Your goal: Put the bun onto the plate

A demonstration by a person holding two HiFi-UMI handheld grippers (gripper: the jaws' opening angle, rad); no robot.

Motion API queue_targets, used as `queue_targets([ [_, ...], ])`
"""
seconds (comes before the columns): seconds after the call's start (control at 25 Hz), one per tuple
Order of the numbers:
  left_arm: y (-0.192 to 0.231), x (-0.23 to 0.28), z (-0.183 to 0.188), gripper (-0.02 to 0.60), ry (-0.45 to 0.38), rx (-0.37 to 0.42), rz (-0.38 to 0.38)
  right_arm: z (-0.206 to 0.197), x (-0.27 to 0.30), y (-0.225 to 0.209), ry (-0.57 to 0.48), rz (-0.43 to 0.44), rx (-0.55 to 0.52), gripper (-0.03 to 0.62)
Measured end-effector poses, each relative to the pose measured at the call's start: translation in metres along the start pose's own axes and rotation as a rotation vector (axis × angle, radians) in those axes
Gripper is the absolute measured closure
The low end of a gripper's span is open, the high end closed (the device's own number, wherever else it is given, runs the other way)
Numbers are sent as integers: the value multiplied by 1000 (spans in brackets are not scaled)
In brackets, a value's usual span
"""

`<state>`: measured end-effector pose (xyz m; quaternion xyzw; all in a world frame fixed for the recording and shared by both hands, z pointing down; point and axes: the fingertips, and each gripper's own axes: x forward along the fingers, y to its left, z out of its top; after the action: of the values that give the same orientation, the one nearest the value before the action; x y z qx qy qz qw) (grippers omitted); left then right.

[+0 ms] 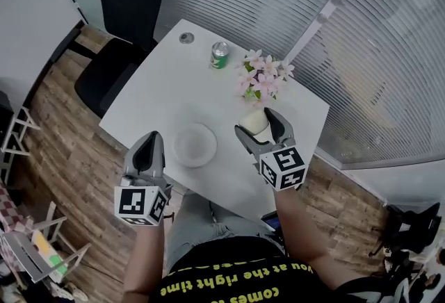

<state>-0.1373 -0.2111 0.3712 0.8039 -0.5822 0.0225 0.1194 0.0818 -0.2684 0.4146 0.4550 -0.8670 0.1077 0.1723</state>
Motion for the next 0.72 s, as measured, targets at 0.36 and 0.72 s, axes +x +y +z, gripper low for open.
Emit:
queue_targets([
  [0.36, 16, -24, 4, 581, -32, -20, 65, 6, 17, 35, 6, 94, -36, 204],
  [0.72, 44, -53, -8, 581, -16, -46, 158, 1, 44, 77, 29, 199, -61, 204],
])
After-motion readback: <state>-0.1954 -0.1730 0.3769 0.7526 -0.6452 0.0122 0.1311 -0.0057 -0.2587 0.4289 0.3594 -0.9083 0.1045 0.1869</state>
